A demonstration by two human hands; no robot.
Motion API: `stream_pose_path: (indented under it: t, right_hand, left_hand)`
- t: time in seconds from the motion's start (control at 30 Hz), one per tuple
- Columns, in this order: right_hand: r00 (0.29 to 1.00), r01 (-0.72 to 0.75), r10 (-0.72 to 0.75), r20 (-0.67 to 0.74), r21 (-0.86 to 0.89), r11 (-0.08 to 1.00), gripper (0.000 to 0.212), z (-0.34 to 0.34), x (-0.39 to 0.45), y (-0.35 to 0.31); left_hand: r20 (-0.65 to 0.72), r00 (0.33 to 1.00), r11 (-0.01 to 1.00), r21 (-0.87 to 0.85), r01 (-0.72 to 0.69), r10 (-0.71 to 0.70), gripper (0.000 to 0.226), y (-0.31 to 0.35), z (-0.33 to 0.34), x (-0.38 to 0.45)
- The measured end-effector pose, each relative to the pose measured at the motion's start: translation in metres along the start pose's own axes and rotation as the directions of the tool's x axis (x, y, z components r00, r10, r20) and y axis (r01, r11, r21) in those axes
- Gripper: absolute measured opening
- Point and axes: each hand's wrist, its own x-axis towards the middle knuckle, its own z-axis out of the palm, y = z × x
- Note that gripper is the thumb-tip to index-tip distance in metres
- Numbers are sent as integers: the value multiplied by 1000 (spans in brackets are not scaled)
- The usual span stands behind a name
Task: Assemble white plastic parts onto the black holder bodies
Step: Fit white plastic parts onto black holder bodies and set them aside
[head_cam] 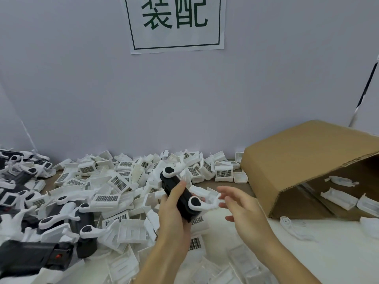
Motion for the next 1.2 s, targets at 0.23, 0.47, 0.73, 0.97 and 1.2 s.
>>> stream_pose_path:
  t: [0.23, 0.47, 0.73, 0.97, 1.2]
  right_hand:
    - [996, -88, 88, 12, 28, 996, 33, -3, 4, 1]
    - [978, -34, 13, 210, 99, 995, 32, -3, 0, -1]
    - [959, -73, 7, 283, 224, 972, 21, 1, -2, 1]
    - [958, -61, 18, 287, 142, 988, 26, 1, -3, 3]
    - [957, -9, -23, 289, 109, 994, 31, 1, -4, 4]
  left_hand:
    - [150, 989, 997, -70, 15, -4, 49, -3, -1, -2]
    - [116, 992, 999, 13, 40, -41, 33, -4, 0, -4]
    - [148, 988, 999, 37, 40, -45, 27, -7, -1, -6]
    - [175, 985, 994, 109, -12, -8, 27, -10, 0, -6]
    - [178, 984, 994, 104, -18, -1, 27, -12, -2, -4]
